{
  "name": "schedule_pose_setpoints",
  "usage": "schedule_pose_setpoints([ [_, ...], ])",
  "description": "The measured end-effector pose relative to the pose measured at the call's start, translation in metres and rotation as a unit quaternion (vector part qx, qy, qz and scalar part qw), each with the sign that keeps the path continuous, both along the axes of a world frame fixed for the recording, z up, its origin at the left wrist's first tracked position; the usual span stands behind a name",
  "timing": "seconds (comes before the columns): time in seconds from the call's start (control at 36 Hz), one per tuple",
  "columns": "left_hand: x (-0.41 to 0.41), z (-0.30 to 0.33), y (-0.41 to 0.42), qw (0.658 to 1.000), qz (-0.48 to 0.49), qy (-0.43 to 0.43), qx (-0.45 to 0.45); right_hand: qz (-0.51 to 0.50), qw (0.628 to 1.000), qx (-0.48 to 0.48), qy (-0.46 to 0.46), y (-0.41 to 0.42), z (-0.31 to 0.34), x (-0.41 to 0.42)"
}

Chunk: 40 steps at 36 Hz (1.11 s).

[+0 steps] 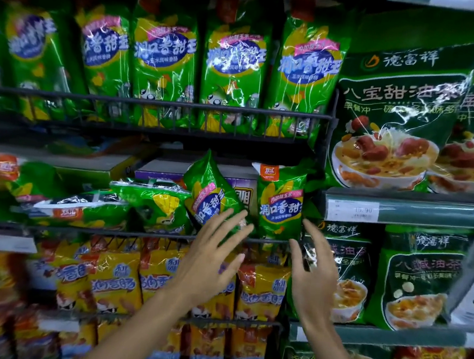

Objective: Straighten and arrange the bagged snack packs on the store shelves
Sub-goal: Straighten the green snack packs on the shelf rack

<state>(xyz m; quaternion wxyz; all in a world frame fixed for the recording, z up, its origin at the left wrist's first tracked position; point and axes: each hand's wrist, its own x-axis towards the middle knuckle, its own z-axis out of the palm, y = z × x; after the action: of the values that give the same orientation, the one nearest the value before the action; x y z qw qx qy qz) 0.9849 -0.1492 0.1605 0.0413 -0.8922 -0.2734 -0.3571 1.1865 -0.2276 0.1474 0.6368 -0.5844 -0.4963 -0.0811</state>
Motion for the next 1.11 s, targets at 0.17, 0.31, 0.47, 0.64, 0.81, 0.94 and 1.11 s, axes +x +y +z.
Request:
schedule_pose_setpoints([
  [0.17,-0.03,-0.022,-0.01,0.997,0.035,-0.046,-0.049,0.05,0.978,0.109,-0.171,0.006,0.017,-0.037],
  [0.31,-0.042,-0.022,-0.009,0.988,0.054,-0.095,-0.113,0.126,0.971,-0.097,-0.18,0.038,0.059,-0.063],
  [0.47,-0.049,-0.012,-0.01,0.97,0.057,-0.163,-0.169,0.065,0.939,-0.223,-0.254,0.067,0.077,-0.079],
  [0.64,-0.055,-0.012,-0.006,0.954,0.078,-0.198,-0.211,0.011,0.95,-0.201,-0.238,0.068,0.078,-0.082],
  [0.81,-0.053,-0.006,-0.004,0.943,0.074,-0.22,-0.237,0.032,0.979,-0.107,-0.173,0.063,0.063,-0.076],
  [0.94,-0.043,0.003,-0.006,0.933,0.042,-0.228,-0.275,0.057,0.995,-0.035,-0.071,0.057,0.052,-0.074],
  [1.11,-0.026,0.018,-0.004,0.931,-0.026,-0.232,-0.282,0.041,0.997,0.046,0.038,0.053,0.063,-0.084],
])
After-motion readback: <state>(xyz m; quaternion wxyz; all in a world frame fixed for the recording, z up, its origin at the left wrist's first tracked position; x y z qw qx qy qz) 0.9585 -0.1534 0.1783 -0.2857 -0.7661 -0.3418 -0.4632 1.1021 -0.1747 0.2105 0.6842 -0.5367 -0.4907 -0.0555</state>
